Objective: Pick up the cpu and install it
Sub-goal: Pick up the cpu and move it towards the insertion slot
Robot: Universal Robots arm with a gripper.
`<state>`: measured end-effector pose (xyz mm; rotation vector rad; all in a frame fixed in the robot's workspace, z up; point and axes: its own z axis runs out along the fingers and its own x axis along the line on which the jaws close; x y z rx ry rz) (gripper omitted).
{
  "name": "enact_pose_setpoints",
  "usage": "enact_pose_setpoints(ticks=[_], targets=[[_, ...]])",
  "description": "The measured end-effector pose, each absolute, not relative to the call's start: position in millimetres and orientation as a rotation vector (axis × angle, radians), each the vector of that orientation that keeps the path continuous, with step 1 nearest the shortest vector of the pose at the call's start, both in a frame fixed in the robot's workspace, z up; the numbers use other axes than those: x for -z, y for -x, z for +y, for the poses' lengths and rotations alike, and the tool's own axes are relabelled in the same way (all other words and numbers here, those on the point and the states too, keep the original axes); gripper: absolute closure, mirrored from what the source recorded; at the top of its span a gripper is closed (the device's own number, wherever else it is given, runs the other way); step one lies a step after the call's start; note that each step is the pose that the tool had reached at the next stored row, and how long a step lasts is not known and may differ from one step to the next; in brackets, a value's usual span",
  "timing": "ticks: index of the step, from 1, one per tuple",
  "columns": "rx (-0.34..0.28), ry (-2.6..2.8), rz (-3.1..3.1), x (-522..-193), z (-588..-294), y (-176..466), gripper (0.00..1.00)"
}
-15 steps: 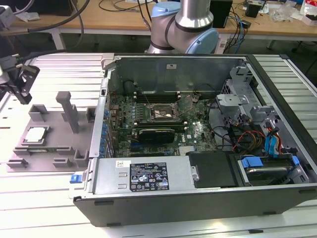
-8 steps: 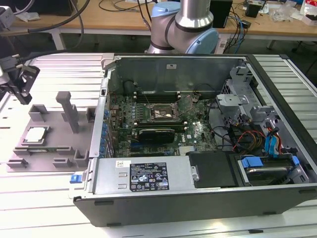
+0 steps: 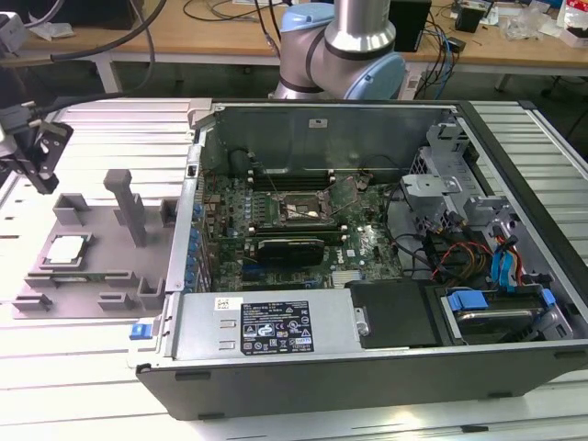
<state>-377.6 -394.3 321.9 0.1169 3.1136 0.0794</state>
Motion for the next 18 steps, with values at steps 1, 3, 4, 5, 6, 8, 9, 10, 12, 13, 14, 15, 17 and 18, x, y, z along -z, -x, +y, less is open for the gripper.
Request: enact_pose_setpoints(ticks=[1,3,4,5,6,8,9,10,12,13,14,15,17,18], targets=[[-0.079,-0.117,3.114,-322,-394,379,0.89],[-0.079,-0.117,3.114,-322,-394,381,0.89],[-0.079,-0.117,3.114,-321,-394,383,0.89],[-0.079,-0.117,3.114,-319,-394,384,0.89],[-0.079,-0.117,3.114,-317,-394,385,0.89],[-0.079,-0.117,3.114,-312,-394,387,0.89],[-0.079,-0.117,3.114,-311,-394,388,0.89],[-0.079,-0.117,3.114,-309,-394,388,0.89],[-0.079,-0.117,3.114,-306,-394,390,0.89],[-0.079,-0.117,3.114,-305,-394,390,0.89],[-0.079,-0.117,3.114,-304,-394,391,0.89],[-0.079,-0.117,3.114,-303,-394,392,0.89],[-0.079,-0.117,3.114,-301,-394,393,0.89],[-0.079,-0.117,3.114,-301,-394,393,0.89]])
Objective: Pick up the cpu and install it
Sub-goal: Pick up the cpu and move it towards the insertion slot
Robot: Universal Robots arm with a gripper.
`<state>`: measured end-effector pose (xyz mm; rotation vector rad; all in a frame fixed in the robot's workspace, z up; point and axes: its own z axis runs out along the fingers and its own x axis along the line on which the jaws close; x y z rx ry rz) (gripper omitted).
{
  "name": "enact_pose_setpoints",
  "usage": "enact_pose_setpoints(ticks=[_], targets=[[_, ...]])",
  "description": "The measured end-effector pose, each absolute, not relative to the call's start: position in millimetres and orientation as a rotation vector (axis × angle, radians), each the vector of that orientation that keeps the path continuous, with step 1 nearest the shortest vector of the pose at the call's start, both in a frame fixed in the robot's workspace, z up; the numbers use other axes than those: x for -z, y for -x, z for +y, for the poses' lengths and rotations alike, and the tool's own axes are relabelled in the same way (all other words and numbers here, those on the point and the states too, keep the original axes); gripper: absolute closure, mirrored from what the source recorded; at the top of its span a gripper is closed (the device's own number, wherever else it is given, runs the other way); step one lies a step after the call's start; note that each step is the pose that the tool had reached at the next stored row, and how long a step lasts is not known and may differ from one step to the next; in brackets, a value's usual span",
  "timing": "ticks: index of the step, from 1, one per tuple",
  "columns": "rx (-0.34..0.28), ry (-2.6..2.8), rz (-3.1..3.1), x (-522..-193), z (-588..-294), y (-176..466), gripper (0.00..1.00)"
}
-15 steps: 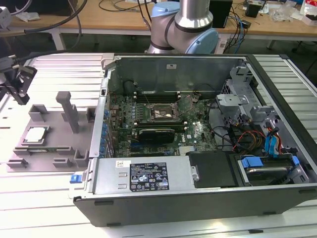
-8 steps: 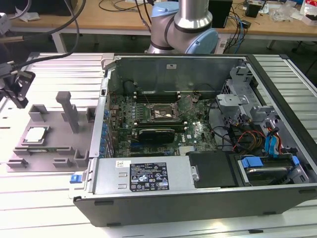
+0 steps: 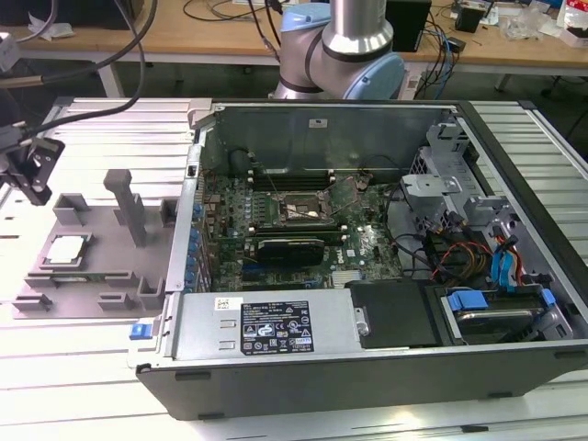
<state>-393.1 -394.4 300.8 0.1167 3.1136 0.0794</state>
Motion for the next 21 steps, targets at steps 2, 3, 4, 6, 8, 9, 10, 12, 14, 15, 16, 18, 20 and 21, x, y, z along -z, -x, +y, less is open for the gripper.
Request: enact_pose_setpoints(ticks=[2,3,4,6,8,9,10,12,14,15,16,18,20,21], targets=[[-0.079,-0.117,3.114,-300,-394,394,0.89],[-0.079,-0.117,3.114,-299,-394,394,0.89],[-0.079,-0.117,3.114,-298,-394,395,0.89],[-0.080,-0.117,3.113,-296,-394,396,0.89],[-0.079,-0.117,3.114,-295,-394,398,0.89],[-0.079,-0.117,3.114,-294,-394,398,0.89],[-0.079,-0.117,3.114,-293,-394,399,0.89],[-0.079,-0.117,3.114,-291,-394,400,0.89],[-0.080,-0.117,3.113,-290,-394,401,0.89],[-0.079,-0.117,3.114,-288,-394,402,0.89],[-0.079,-0.117,3.114,-285,-394,403,0.89],[-0.079,-0.117,3.114,-280,-394,404,0.89],[-0.079,-0.117,3.114,-274,-394,404,0.89],[-0.079,-0.117,3.114,-271,-394,404,0.89]])
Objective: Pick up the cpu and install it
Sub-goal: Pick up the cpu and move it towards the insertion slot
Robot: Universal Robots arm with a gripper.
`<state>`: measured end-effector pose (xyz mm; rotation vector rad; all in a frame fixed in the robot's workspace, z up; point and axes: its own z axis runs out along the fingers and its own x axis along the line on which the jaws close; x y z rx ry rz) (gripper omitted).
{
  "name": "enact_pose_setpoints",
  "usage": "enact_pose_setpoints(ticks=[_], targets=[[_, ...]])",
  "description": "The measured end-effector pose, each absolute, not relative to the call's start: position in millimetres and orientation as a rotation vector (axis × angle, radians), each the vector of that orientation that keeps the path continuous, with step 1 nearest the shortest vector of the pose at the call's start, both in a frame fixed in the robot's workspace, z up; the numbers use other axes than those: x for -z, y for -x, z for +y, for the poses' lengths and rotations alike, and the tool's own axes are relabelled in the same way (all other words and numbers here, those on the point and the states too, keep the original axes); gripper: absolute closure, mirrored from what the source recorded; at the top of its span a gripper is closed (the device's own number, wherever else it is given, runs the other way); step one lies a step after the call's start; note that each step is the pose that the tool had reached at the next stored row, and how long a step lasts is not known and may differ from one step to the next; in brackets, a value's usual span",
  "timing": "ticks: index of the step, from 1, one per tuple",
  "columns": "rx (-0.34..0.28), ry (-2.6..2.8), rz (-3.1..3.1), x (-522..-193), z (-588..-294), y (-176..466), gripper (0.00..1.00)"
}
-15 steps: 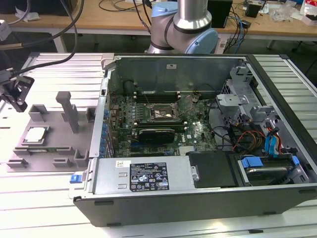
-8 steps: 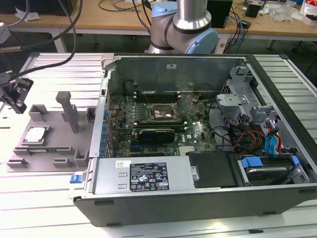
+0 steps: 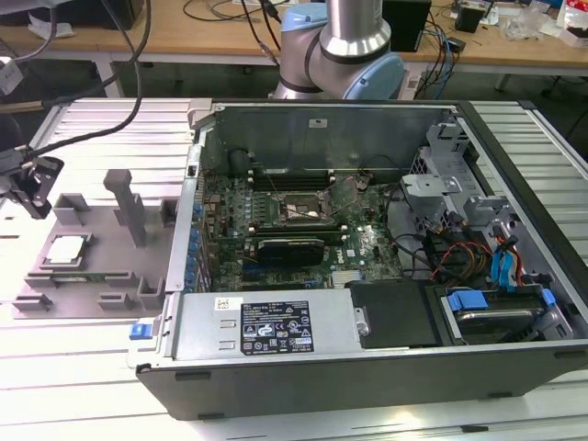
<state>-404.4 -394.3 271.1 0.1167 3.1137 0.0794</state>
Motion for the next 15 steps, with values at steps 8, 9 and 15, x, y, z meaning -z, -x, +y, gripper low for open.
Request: enact_pose_setpoints(ticks=[8,9,15], targets=[[-0.079,-0.116,3.114,-250,-394,404,0.89],[-0.079,-0.116,3.114,-247,-394,404,0.89],[-0.079,-0.116,3.114,-231,-396,404,0.89]])
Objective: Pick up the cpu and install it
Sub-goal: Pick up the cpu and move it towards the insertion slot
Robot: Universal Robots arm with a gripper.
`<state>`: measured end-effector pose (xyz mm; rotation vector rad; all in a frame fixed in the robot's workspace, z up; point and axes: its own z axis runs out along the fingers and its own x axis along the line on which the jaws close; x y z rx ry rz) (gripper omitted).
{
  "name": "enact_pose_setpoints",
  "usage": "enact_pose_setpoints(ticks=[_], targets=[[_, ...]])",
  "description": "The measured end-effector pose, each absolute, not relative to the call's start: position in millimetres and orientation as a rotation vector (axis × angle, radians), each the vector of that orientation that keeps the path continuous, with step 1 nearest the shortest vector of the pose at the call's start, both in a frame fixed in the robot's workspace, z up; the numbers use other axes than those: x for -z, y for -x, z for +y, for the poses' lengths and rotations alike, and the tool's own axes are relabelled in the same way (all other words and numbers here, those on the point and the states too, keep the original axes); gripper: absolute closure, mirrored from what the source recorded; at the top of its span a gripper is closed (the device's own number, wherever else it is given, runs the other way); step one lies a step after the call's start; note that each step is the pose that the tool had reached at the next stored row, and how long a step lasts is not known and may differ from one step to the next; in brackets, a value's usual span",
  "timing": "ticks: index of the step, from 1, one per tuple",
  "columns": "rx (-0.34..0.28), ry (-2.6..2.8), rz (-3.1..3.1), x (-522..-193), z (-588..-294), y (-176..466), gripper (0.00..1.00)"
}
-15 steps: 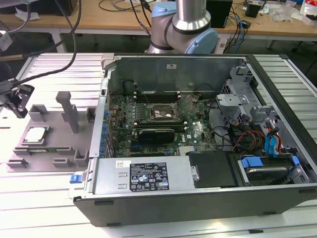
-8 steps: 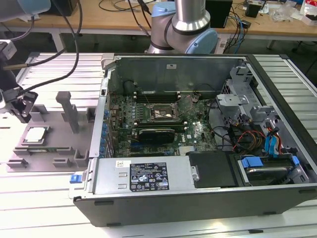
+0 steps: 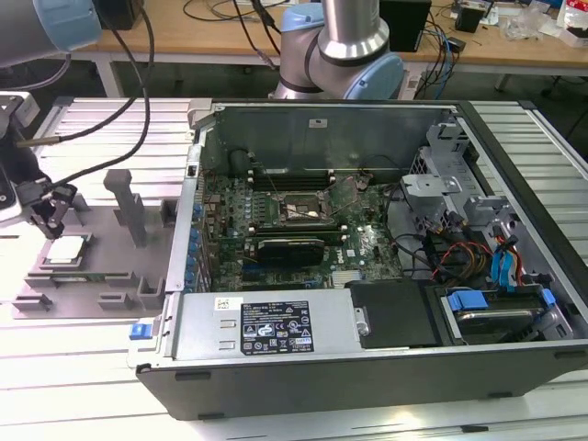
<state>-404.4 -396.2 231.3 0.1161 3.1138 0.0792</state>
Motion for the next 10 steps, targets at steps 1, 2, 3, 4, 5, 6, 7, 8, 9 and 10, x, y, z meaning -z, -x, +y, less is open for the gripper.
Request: enact_pose_setpoints(ticks=[1,2,3,4,5,6,7,8,9,10], targets=[[-0.079,-0.116,3.114,-230.2,-396.8,404.3,0.89],[-0.080,-0.116,3.114,-229.1,-397.6,404.3,0.89],[-0.079,-0.116,3.114,-227.3,-399.0,404.4,0.89],[-0.079,-0.116,3.114,-226.0,-400.2,404.4,0.89],[-0.079,-0.116,3.114,-224.1,-401.7,404.4,0.89],[-0.080,-0.116,3.114,-223.0,-402.4,404.3,0.89],[-0.080,-0.116,3.114,-222.1,-402.8,404.4,0.89],[-0.079,-0.116,3.114,-221.8,-402.9,404.4,0.89],[-0.079,-0.116,3.114,-221.8,-402.9,404.4,0.89],[-0.079,-0.116,3.114,-221.8,-402.9,404.5,0.89]])
